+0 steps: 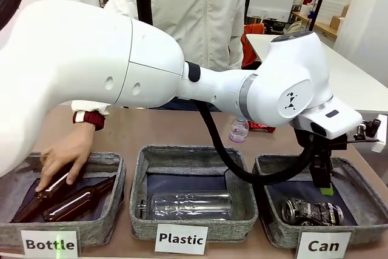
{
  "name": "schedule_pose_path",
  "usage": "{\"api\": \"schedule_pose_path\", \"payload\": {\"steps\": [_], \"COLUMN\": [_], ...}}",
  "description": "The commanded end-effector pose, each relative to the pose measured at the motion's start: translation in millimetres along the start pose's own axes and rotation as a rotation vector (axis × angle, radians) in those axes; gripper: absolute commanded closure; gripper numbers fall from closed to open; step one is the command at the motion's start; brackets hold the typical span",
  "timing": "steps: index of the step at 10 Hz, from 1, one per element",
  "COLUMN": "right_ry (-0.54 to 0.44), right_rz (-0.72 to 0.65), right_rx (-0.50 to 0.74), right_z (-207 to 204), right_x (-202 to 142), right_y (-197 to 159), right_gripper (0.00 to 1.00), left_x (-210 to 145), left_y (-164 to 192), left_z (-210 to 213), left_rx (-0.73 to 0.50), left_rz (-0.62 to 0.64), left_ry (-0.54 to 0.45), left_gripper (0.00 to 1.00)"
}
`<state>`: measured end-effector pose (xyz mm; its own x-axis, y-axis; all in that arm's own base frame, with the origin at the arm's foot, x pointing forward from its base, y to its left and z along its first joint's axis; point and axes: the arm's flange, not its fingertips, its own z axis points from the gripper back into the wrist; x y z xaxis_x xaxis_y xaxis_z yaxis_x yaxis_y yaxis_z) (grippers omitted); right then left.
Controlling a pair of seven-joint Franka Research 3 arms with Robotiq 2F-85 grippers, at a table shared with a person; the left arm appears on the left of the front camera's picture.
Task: Sort the can waste into the basket.
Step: Pick up the can waste from the table and place it in the right Fabric basket.
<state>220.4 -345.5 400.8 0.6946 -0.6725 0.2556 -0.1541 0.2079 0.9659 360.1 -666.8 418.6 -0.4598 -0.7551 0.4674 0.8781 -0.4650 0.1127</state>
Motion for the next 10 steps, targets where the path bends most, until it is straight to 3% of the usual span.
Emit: {"api": "schedule_pose_path", "payload": {"steps": [1,5,7,10], "right_ry": [0.005,0.097,0.157,0.154], "right_rz": [0.003,0.079,0.117,0.144], "right_rx": [0.004,0.030,-0.003,-0.047], "right_z": [2.4,-29.5,-53.3,-57.4], "right_x": [-0.2,-11.0,-20.6,-30.2], "right_y": [4.5,23.6,30.2,36.7], "right_gripper": [0.00,0.00,0.00,0.00], "left_x": [1.9,-37.7,-54.2,-64.2], "left_y": [0.0,-26.4,-30.9,-37.3], "left_z": [11.8,77.0,92.1,106.7], "left_rx": [0.005,-0.115,-0.078,-0.088], "left_rz": [-0.013,0.172,0.185,0.196], "left_ry": [0.005,0.043,0.020,0.002], "left_gripper": [0.00,0.00,0.00,0.00]}}
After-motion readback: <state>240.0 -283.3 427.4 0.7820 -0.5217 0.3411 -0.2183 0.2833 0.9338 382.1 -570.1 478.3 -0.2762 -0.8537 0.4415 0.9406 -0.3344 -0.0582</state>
